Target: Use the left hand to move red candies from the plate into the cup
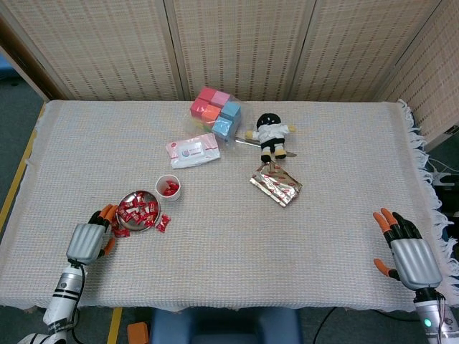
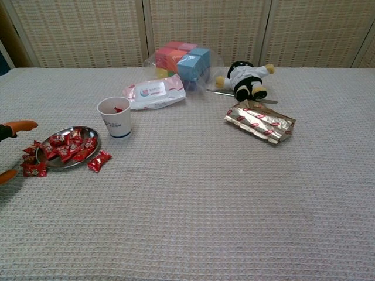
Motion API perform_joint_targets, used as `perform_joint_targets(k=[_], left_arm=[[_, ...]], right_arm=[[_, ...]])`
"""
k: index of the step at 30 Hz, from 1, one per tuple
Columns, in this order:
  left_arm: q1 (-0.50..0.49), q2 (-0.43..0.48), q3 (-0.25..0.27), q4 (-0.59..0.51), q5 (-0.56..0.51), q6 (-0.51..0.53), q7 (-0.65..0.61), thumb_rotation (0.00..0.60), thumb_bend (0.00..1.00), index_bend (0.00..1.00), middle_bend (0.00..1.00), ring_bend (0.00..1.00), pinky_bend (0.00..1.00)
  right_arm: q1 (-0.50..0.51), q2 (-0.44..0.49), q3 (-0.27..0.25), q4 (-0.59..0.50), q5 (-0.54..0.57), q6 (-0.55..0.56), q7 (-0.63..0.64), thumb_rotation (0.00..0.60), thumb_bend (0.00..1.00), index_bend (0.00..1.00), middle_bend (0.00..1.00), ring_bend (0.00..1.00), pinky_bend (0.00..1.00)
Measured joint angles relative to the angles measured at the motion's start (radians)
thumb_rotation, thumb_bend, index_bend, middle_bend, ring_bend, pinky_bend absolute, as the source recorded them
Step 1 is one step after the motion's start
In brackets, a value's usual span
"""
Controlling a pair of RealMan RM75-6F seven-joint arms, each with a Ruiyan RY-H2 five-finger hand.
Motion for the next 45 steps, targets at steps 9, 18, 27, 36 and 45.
perform_joint_targets(k=[9,18,27,36,45], left_arm=[[0.002,-0.005,-0.021,-0.003,-0.032,-0.050,0.018,0.600,0.37,0.00,0.00,0.05,1.00],[-0.031,-0.044,-0.076,0.044,-0.087,-0.137,0.036,0.600,0.37,0.00,0.00,0.08,1.00],[-0.047,-0.056,-0.107,0.061,-0.112,-0.173,0.036,0.600,0.37,0.00,0.08,0.17,1.00],[-0.057,-0.056,-0.111,0.050,-0.125,-0.202,0.061,0.600,0.37,0.01,0.15,0.19,1.00],[-0.048,-0.064,-0.104,0.059,-0.105,-0.184,0.049,0.600,0.37,0.08,0.25,0.31,1.00]], right_arm=[[-0.003,0.003,-0.006,-0.002,-0.013,0.003,0.003,0.600,0.14,0.00,0.00,0.00,0.13],[-0.003,0.001,-0.004,0.000,-0.010,0.002,0.001,0.600,0.14,0.00,0.00,0.00,0.13],[-0.003,0.000,-0.002,0.001,-0.004,-0.001,-0.003,0.600,0.14,0.00,0.00,0.00,0.13],[-0.001,0.000,-0.001,-0.002,0.002,-0.008,-0.008,0.600,0.14,0.00,0.00,0.00,0.13],[-0.001,0.002,0.000,-0.002,0.004,-0.009,-0.004,0.600,0.14,0.00,0.00,0.00,0.13]])
